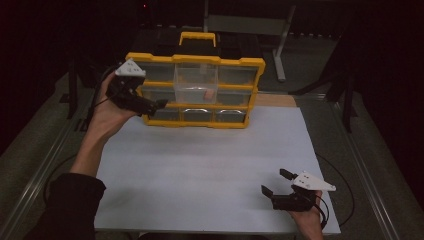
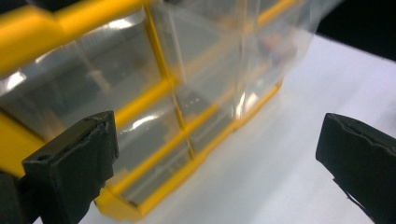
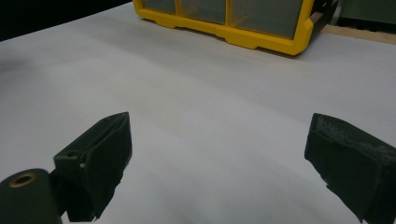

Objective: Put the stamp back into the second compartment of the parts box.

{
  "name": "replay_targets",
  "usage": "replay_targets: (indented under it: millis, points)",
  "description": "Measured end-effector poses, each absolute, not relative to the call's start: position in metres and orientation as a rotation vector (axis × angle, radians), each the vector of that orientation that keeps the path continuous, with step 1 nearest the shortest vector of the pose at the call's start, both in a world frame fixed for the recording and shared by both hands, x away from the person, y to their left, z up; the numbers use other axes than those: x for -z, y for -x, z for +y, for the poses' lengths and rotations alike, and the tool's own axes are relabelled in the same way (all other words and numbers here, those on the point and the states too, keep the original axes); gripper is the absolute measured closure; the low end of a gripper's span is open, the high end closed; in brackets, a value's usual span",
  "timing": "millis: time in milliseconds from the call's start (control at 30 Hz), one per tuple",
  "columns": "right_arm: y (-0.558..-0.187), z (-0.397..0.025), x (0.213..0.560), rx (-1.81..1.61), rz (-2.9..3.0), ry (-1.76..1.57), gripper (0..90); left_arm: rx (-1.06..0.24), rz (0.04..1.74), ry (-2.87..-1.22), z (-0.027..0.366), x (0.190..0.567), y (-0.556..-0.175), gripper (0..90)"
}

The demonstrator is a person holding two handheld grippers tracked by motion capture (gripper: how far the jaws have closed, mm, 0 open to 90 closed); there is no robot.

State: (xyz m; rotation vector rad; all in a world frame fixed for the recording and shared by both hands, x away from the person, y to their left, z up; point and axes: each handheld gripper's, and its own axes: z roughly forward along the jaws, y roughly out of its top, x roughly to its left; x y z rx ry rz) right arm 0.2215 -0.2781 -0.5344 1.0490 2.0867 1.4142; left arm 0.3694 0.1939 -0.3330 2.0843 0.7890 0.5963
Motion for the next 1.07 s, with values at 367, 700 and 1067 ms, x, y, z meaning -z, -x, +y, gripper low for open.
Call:
replay_targets:
  millis: [367, 700, 1067]
  points:
    - [-0.223, -0.276, 0.535, -1.412, 2.084, -1.056, 7.2, -0.647, 0.836, -1.991, 0.214, 0.409, -0.328, 0.2]
    - [-0.227, -0.271, 0.537, -1.394, 2.089, -1.047, 7.2, -0.645, 0.874, -1.882, 0.241, 0.471, -0.282, 0.2]
    - [-0.230, -0.273, 0.535, -1.382, 2.049, -1.044, 7.2, -0.662, 0.928, -1.825, 0.260, 0.513, -0.250, 0.2]
